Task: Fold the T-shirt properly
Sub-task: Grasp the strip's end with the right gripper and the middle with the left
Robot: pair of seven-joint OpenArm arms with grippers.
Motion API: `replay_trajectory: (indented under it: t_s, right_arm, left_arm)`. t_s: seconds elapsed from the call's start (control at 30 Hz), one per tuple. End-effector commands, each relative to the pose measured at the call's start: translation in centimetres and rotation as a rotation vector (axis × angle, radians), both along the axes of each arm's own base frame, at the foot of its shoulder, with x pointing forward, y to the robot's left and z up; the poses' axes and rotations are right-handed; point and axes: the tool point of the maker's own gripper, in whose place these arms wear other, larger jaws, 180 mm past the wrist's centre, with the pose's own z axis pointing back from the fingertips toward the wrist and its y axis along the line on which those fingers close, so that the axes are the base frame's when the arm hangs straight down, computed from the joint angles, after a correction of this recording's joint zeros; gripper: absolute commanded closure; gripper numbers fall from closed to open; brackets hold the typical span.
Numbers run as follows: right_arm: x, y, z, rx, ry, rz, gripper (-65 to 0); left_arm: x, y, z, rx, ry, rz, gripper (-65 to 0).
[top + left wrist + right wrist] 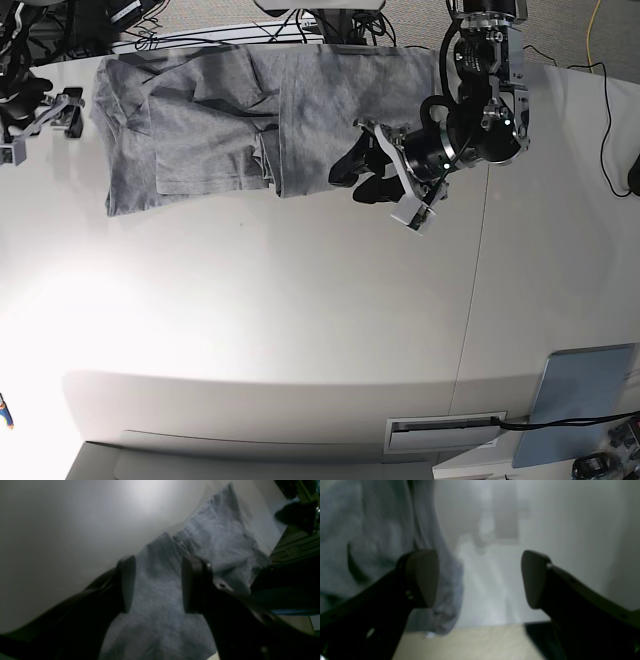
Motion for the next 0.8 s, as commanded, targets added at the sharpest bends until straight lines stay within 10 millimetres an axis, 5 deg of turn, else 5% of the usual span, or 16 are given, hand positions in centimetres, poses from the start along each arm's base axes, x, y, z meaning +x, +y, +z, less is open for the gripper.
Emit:
replay_trajectory:
  t_s: [0.0, 0.3, 0.77]
  right_arm:
    - [1.4, -0.1, 1.2, 0.008, -0.052, 0.015, -49.6]
    - [2.7, 2.0, -1.5, 0.31, -0.042, 0.021, -49.6]
    - [4.0, 6.6, -4.2, 0.441, 0.055, 0.182, -49.6]
  left_arm:
    - [0.4, -0.3, 1.4, -0.039, -0.041, -0.001, -30.9]
    - [0.4, -0.3, 1.5, -0.041, -0.041, -0.001, -30.9]
    - [0.4, -0.3, 1.5, -0.04, -0.043, -0.004, -30.9]
